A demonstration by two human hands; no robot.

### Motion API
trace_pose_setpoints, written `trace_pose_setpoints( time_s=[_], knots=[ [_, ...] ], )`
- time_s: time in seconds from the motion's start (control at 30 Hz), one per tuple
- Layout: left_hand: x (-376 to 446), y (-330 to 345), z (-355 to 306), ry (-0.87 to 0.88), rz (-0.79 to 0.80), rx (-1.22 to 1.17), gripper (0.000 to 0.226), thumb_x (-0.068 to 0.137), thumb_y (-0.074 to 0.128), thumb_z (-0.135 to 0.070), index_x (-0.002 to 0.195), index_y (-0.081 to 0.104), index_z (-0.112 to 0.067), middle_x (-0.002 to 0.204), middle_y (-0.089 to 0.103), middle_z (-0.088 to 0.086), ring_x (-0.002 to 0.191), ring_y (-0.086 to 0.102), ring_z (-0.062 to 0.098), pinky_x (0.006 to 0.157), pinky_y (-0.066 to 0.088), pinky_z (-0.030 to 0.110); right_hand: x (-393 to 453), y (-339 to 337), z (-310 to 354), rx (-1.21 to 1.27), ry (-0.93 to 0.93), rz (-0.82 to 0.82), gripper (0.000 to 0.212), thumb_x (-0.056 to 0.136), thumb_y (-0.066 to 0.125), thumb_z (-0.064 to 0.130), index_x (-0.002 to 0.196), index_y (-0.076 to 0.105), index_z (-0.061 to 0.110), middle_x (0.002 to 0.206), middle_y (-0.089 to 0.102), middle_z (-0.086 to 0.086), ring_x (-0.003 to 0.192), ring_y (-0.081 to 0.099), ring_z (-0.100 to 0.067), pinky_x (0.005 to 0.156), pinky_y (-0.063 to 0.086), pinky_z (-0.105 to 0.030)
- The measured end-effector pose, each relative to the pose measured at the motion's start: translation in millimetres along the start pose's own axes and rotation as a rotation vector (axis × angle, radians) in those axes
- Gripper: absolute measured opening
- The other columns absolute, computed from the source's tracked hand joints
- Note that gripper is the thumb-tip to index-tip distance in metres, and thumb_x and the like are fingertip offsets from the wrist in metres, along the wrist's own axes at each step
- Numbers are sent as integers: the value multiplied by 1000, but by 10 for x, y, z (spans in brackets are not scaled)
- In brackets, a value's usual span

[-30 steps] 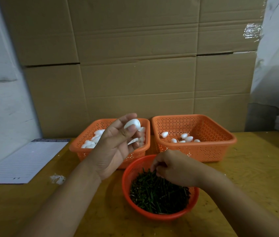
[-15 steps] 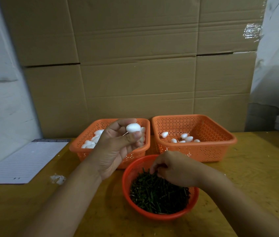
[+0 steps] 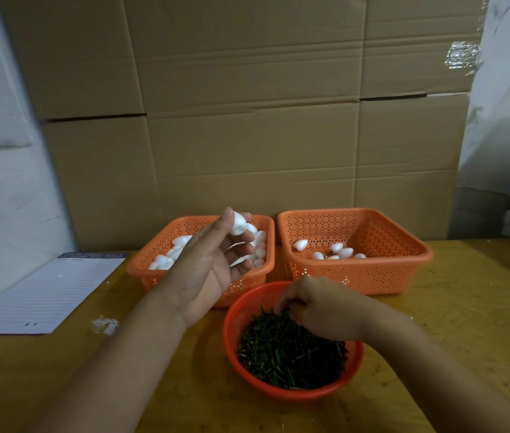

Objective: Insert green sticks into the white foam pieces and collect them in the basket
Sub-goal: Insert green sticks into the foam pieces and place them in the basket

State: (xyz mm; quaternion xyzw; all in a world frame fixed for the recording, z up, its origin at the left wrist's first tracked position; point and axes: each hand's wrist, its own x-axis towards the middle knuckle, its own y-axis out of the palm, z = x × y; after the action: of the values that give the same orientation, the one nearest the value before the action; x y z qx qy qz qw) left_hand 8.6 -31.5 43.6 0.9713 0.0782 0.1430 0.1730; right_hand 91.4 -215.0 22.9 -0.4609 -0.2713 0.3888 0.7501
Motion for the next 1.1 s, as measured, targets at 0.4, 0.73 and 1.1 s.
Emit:
trace_pose_setpoints(
  time_s=[0.4,0.73,1.1],
  knots=[
    [17,16,-40,-192,-62,-178,42,82,70,-38,113,61,-11,82,71,2,67,67,10,58,56,24,-38,-20,77,356,37,-20,27,103,37,7,103,62,16,82,60,7,72,60,-5,71,53,-28],
    [21,24,-29,-174,-58,-139,26,80,69,-38,90,75,-14,85,74,2,66,68,11,56,56,25,-109,-213,170,1307,-172,-82,26,83,65,9,108,69,7,88,73,-13,84,74,-22,68,59,-23],
    [14,45,-36,-172,-57,-143,22,79,71,-39,78,81,-19,86,74,2,67,68,10,57,56,24,-124,-226,222,1278,-130,-96,15,100,50,4,102,65,4,84,70,-8,85,75,-23,64,60,-24]
  ],
)
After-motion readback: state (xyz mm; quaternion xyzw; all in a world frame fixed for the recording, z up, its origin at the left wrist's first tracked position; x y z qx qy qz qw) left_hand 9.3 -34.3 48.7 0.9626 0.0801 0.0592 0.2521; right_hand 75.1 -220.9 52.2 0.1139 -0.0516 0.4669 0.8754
